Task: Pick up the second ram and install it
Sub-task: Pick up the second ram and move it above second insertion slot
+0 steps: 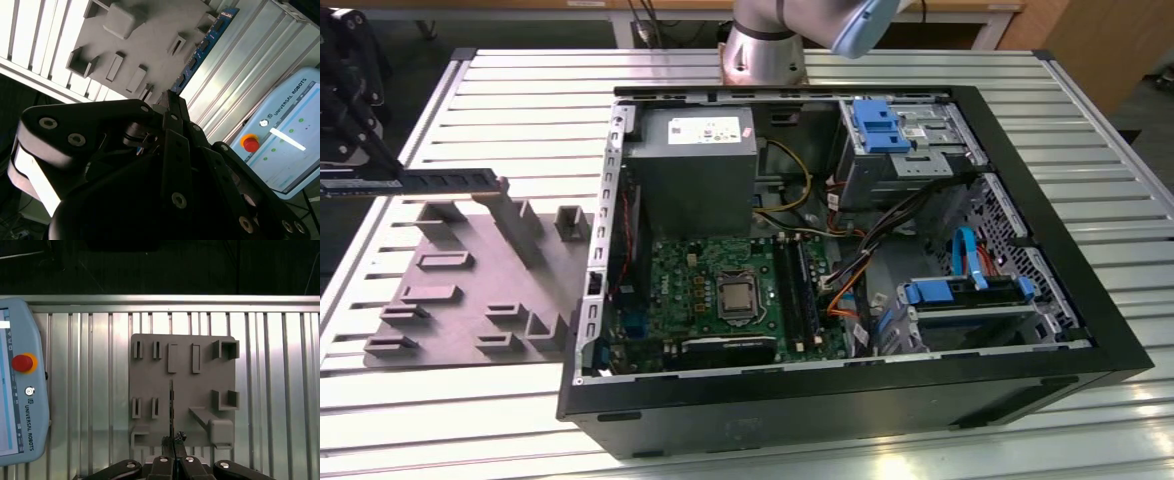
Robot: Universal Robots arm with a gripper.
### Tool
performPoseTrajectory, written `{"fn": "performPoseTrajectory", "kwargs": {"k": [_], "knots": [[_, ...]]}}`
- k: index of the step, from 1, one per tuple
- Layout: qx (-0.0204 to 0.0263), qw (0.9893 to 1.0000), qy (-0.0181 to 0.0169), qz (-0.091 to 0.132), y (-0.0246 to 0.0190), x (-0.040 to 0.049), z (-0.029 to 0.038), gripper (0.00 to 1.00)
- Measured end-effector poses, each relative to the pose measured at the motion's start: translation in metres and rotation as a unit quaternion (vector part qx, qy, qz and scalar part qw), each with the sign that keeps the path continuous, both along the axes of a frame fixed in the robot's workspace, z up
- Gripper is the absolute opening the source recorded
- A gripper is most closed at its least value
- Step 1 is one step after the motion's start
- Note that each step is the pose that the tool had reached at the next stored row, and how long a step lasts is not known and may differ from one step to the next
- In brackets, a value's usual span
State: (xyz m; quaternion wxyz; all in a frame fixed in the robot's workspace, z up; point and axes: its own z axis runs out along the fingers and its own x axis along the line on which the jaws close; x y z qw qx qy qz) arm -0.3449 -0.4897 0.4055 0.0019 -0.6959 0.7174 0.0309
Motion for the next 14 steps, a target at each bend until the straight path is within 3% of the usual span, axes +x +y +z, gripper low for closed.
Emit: {"fn": "performPoseTrajectory", "kwargs": {"k": [14], "knots": [[0.0000,1.0000,0.0000,0.000,0.0000,0.0108,0.0000,0.11]]}}
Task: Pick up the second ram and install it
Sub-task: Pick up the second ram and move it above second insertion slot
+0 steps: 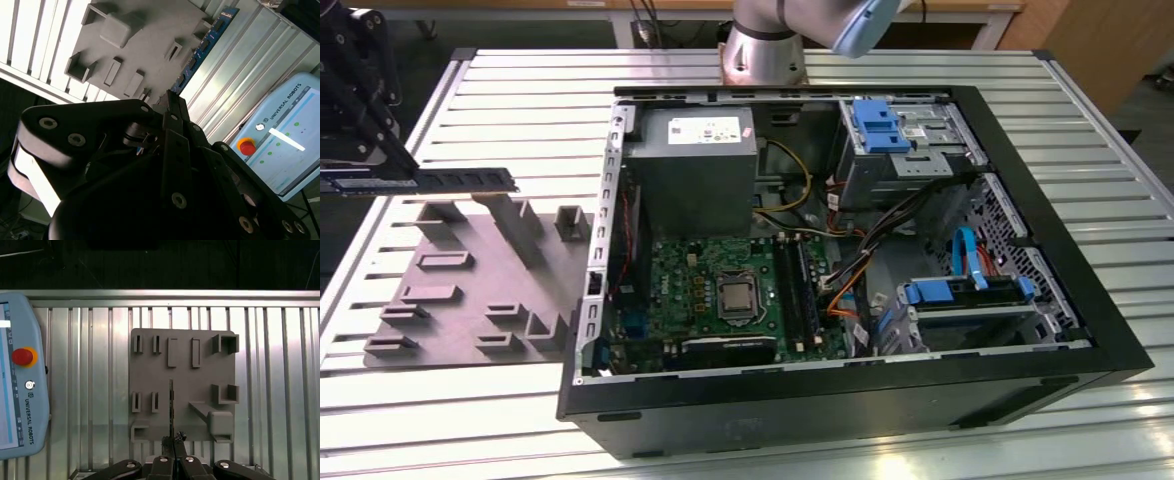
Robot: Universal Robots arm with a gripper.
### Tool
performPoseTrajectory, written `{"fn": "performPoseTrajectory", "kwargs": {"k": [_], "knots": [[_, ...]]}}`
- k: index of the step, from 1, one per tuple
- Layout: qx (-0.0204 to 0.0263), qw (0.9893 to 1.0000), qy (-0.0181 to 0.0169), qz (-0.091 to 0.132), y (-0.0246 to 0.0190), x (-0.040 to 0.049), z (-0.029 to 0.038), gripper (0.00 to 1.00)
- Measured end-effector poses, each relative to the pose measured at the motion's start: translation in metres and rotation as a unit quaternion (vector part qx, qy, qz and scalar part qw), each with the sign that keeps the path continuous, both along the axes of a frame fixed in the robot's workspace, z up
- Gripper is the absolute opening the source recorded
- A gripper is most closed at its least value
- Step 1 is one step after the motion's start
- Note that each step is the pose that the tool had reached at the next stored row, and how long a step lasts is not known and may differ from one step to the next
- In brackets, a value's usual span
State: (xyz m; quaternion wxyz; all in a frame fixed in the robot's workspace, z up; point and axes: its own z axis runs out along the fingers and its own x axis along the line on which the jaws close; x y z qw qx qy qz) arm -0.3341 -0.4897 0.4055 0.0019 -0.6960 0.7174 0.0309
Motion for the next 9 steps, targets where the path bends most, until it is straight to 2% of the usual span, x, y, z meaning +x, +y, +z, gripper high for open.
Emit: {"fn": "performPoseTrajectory", "kwargs": {"k": [9], "knots": [[0.0000,1.0000,0.0000,0.000,0.0000,0.0045,0.0000,0.11]]}}
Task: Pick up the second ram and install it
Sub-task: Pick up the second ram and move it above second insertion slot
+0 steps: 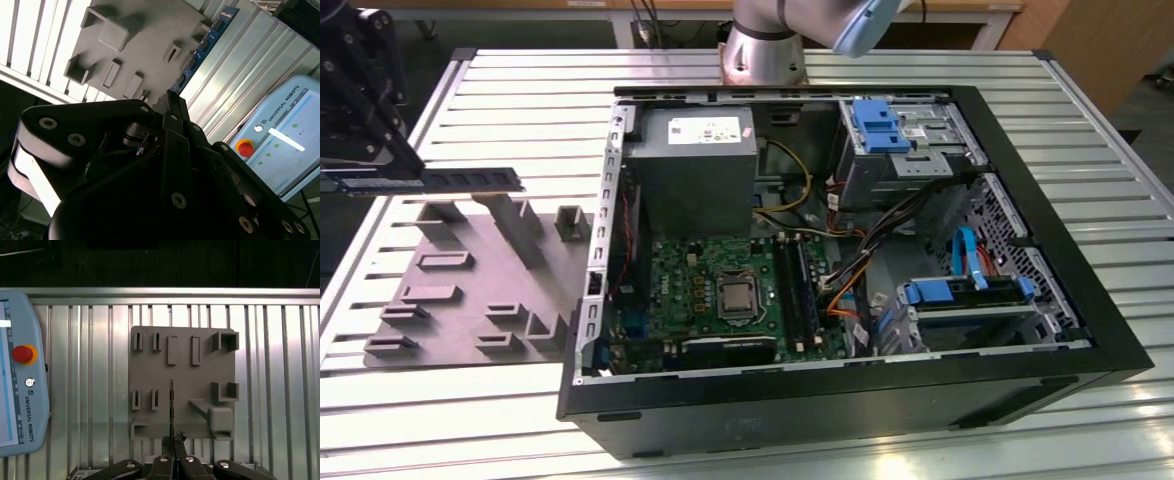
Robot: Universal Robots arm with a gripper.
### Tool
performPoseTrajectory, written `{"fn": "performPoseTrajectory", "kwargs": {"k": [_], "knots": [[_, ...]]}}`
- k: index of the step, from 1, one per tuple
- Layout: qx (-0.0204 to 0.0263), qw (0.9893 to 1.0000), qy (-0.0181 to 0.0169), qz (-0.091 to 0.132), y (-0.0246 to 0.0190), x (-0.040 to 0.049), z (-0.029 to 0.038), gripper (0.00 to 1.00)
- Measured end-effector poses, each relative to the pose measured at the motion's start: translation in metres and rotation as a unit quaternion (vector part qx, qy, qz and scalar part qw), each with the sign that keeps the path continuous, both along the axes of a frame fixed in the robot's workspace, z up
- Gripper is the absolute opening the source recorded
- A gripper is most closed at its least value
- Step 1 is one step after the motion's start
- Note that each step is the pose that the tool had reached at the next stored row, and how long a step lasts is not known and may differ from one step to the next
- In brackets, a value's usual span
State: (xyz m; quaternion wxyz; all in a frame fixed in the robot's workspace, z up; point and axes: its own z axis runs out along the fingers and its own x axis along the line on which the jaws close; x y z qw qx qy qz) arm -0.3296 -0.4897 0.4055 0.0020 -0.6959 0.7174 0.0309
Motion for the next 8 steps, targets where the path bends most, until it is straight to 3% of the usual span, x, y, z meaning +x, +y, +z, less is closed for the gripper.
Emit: {"fn": "performPoseTrajectory", "kwargs": {"k": [8], "knots": [[0.0000,1.0000,0.0000,0.000,0.0000,0.0040,0.0000,0.11]]}}
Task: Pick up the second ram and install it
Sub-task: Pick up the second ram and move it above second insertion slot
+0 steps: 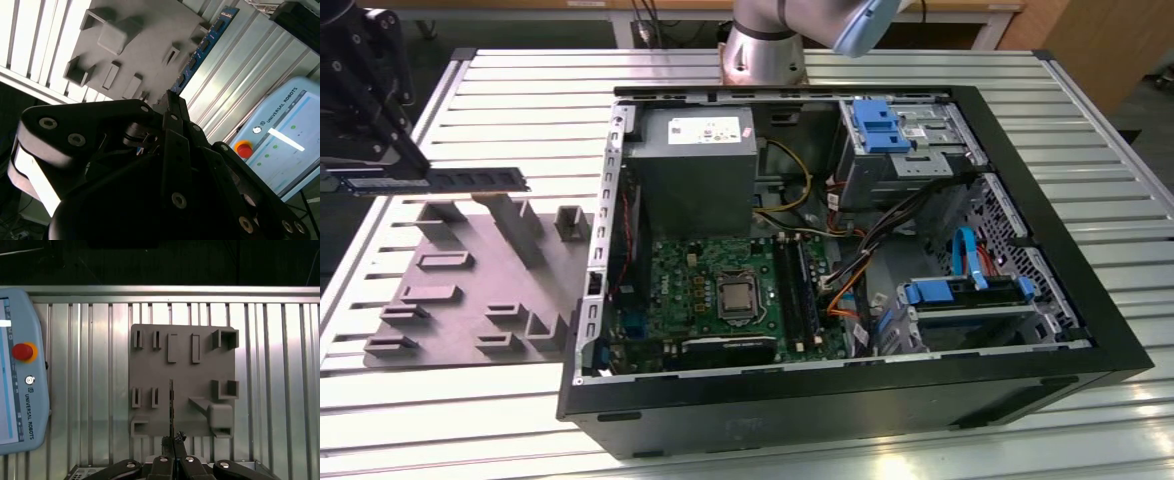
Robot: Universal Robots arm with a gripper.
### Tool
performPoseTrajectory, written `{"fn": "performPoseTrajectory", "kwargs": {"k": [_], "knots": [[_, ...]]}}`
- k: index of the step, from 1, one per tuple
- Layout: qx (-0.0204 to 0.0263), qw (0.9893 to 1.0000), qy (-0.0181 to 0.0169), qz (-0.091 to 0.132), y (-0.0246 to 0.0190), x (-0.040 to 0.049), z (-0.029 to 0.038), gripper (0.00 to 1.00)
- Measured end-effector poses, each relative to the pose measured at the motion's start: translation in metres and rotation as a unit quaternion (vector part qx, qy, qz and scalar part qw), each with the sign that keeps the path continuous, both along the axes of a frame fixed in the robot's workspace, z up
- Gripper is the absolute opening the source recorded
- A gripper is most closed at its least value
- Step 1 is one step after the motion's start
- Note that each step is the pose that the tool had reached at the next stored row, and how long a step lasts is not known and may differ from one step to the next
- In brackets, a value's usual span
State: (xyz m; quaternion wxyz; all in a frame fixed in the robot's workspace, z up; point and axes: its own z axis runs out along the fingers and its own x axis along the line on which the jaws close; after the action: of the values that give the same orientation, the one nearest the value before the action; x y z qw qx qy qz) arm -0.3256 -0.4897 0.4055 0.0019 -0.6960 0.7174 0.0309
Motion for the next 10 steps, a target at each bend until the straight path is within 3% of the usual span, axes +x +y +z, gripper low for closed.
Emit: {"fn": "performPoseTrajectory", "kwargs": {"k": [10], "knots": [[0.0000,1.0000,0.0000,0.000,0.0000,0.0064,0.0000,0.11]]}}
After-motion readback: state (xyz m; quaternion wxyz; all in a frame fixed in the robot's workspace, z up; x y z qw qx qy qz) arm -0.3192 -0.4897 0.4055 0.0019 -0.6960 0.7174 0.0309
